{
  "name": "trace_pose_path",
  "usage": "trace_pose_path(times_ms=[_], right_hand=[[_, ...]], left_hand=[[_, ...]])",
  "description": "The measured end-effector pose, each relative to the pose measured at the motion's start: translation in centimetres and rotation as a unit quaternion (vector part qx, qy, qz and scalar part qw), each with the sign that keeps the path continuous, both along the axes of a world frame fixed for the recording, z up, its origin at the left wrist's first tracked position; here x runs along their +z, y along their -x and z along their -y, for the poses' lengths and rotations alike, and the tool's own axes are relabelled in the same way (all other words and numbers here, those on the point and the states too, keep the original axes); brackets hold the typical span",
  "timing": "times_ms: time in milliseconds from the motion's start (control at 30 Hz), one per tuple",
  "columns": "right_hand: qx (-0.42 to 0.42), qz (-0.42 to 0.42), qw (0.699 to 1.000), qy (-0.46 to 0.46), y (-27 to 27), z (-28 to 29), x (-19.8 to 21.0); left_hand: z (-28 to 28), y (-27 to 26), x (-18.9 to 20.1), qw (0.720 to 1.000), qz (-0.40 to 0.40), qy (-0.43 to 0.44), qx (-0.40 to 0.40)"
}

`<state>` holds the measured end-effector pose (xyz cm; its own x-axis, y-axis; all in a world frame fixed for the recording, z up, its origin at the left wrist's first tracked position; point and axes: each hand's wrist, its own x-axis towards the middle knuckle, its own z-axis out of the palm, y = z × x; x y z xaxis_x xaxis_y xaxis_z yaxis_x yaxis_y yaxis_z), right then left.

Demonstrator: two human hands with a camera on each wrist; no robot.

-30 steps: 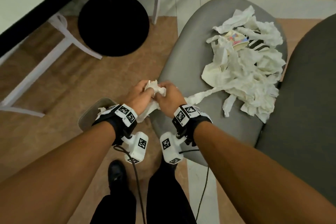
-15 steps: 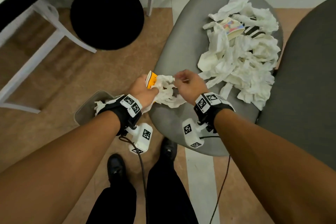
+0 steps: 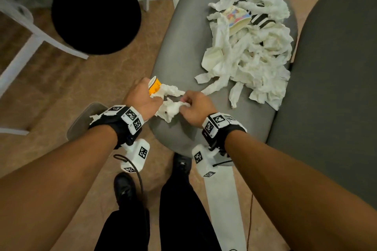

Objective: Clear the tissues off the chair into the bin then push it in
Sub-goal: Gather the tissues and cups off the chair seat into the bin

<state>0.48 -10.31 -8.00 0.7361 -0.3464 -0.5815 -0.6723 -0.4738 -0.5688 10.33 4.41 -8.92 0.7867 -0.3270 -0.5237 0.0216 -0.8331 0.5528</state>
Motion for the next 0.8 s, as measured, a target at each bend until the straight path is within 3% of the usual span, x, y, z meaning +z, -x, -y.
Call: trace_pose_path(times_ms=[133, 200, 467, 600, 800], right_hand=[[-0.126, 0.051, 0.983, -0.123, -2.4, -5.2, -0.1], [-0.149, 0.043, 0.972, -0.177, -3.5, -8.3, -0.5], [0.011, -0.011, 0.988, -0.154, -7.3, -19.7, -1.5], [0.061, -0.041, 0.992, -0.105, -8.5, -25.0, -3.6], [0.094, -0.066, 0.987, -0.109, -10.1, -29.9, -7.8]], left_hand=[[-3.2, -0.5, 0.0, 1.0, -0.008, -0.009, 0.019], [-5.6, -1.0, -0.2, 1.0, -0.017, -0.017, 0.01], [-17.9, -2.4, 0.2, 0.998, -0.027, -0.004, 0.055], [-23.1, -2.8, -2.1, 0.992, -0.048, 0.014, 0.112], [-27.8, -2.3, -6.0, 0.985, -0.028, -0.012, 0.17]])
